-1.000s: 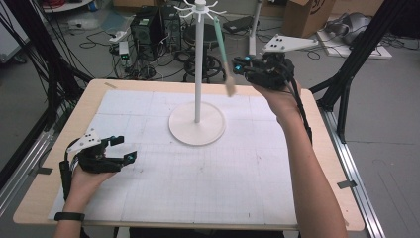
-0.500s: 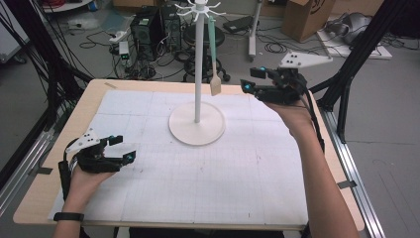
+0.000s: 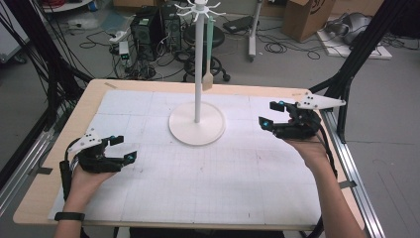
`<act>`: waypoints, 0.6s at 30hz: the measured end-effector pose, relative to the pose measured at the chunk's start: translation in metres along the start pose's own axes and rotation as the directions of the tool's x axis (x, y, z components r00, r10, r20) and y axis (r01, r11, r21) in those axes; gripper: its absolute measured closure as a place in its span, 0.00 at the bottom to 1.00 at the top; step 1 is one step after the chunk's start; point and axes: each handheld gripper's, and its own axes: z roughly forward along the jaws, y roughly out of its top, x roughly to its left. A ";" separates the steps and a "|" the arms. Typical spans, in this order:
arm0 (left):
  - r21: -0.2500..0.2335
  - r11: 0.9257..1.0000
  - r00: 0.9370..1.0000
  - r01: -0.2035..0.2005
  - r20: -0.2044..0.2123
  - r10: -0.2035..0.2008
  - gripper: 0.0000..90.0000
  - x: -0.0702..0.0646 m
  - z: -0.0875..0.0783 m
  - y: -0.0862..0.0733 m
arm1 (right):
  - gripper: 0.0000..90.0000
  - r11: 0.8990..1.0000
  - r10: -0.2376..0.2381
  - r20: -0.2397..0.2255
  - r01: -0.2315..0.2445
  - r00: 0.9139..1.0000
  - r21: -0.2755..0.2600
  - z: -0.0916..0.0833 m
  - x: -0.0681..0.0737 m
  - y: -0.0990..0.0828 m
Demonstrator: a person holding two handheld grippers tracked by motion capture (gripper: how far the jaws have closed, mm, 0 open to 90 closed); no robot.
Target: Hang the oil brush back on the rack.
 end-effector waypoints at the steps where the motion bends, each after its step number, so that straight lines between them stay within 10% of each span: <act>1: 0.001 1.000 1.000 -0.003 -0.001 0.003 0.17 0.001 0.000 0.000 | 0.27 1.000 0.002 0.014 -0.002 1.000 0.000 -0.002 0.001 -0.005; 18: 0.000 1.000 1.000 -0.008 -0.008 0.008 0.17 0.000 0.000 -0.001 | 0.17 0.993 0.092 0.102 -0.099 0.991 0.071 -0.022 0.003 -0.093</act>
